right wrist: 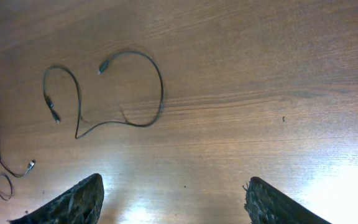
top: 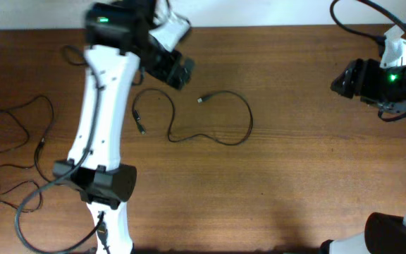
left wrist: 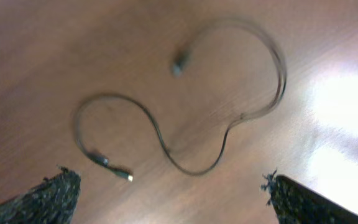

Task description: Untangle cables

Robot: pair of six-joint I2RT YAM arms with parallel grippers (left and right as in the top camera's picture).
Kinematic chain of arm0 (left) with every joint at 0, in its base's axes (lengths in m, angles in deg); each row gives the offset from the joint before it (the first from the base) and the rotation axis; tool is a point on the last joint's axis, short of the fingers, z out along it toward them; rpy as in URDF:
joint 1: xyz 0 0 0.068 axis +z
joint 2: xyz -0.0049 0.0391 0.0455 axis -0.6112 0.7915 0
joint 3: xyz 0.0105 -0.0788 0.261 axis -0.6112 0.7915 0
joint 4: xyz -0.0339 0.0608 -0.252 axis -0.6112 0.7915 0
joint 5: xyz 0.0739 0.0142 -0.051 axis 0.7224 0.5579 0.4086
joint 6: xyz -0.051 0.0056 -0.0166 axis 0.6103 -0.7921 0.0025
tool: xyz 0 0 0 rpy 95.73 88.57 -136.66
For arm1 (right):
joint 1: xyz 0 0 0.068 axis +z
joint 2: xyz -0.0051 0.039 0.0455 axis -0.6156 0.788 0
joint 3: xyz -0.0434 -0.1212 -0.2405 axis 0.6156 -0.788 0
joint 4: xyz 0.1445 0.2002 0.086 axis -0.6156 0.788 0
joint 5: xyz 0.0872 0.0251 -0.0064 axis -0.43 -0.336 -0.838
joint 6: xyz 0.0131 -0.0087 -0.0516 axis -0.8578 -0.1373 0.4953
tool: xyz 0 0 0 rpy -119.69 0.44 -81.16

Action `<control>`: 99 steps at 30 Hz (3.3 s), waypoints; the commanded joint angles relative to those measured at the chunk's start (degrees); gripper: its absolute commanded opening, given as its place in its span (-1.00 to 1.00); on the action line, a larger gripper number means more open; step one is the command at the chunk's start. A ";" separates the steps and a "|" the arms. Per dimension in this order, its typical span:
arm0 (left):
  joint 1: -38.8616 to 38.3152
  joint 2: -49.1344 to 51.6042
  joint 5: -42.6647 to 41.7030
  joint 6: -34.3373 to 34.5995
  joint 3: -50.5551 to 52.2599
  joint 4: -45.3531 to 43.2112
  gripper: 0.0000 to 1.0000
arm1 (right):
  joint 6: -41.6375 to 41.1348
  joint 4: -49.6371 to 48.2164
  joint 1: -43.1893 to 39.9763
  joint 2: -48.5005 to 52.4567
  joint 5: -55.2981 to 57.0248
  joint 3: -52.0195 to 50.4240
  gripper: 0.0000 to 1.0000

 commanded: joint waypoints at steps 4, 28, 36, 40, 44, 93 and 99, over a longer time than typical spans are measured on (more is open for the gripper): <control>-3.10 0.04 -5.01 -20.37 31.50 -13.18 0.51 | 1.11 -0.17 -0.13 3.98 0.74 -0.28 0.49; 0.59 -0.20 -5.53 0.83 16.24 -29.55 -1.00 | 1.40 -0.42 -0.09 8.44 0.76 -0.28 0.49; 26.32 0.57 8.22 8.07 -3.82 -54.29 -1.00 | 1.55 -0.37 -0.09 8.44 0.74 -0.28 0.49; 37.81 3.58 15.72 18.82 -3.30 -54.51 -1.00 | 1.53 -0.33 -0.09 8.44 0.74 -0.28 0.49; 44.46 13.29 16.09 26.03 -3.30 -52.70 -1.00 | 1.53 0.68 -0.09 8.44 0.72 -0.28 0.49; 28.61 -15.39 -9.53 26.25 -11.78 -6.14 0.99 | 1.55 1.75 5.49 -12.33 3.52 -0.37 0.89; 27.04 -15.41 -10.97 26.45 -11.76 -5.40 0.99 | 1.49 1.73 5.49 -27.32 3.45 -0.37 0.97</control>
